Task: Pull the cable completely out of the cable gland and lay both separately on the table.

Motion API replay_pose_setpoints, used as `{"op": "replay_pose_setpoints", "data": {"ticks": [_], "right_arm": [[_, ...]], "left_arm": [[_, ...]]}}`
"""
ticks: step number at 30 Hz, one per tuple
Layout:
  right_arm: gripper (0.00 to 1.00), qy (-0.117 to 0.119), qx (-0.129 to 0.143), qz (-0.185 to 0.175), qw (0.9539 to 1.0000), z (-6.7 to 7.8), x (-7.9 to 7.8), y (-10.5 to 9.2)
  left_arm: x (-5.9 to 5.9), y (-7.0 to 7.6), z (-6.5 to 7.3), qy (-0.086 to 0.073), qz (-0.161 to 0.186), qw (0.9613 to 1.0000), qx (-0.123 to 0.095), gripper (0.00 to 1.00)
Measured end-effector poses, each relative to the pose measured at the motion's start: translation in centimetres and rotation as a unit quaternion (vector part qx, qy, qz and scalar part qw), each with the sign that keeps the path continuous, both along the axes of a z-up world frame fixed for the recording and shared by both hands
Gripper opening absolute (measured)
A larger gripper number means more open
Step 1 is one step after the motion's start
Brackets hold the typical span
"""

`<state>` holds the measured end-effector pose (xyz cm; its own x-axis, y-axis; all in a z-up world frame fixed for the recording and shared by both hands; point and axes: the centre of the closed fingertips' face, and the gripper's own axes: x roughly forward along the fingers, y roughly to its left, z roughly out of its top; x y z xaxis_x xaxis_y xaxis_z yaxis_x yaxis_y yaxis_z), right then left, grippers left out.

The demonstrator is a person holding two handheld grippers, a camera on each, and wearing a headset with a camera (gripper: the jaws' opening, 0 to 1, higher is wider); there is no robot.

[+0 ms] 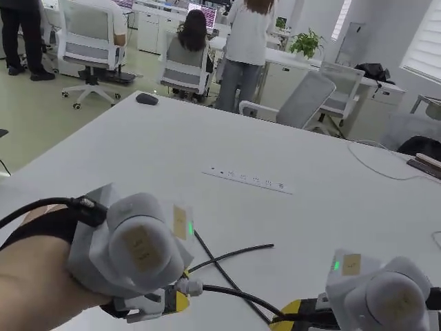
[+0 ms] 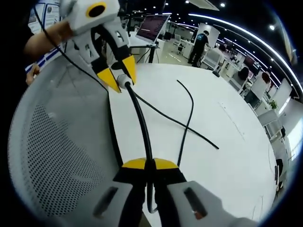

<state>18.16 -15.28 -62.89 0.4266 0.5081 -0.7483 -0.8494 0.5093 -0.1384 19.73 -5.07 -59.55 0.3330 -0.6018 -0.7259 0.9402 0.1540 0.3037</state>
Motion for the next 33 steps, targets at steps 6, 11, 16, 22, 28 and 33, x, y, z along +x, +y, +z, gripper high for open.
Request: {"op": "replay_pose_setpoints", "data": {"ticks": [6,11,16,22,28,33], "right_arm": [[0.02,-0.001,-0.001,-0.012,0.9999,-0.4,0.1,-0.9],[0.02,-0.006,-0.011,-0.027,0.9996,-0.8,0.5,-2.0],[0.02,-0.001,-0.019,-0.036,0.9992,-1.5,0.5,-3.1],[0.02,0.002,-0.049,-0.044,0.9978,-2.8,0.5,-5.0],[0.02,0.009,-0.06,-0.073,0.9955,-3.6,0.9,-7.1],[0.22,0.029,-0.08,-0.09,0.9923,-4.7,0.8,-7.7]], "left_arm": [[0.4,0.2,0.3,-0.005,0.0,1.0,0.003,0.17],[0.9,1.0,0.4,-0.003,0.013,0.9999,0.0,0.16],[1.4,2.2,0.3,-0.006,0.026,0.9996,0.013,0.16],[1.3,2.8,0.0,-0.002,0.03,0.9993,0.023,0.16],[1.3,3.1,-0.1,-0.001,0.037,0.9989,0.027,0.16],[1.3,2.6,0.4,-0.004,0.037,0.9991,0.019,0.16]]}}
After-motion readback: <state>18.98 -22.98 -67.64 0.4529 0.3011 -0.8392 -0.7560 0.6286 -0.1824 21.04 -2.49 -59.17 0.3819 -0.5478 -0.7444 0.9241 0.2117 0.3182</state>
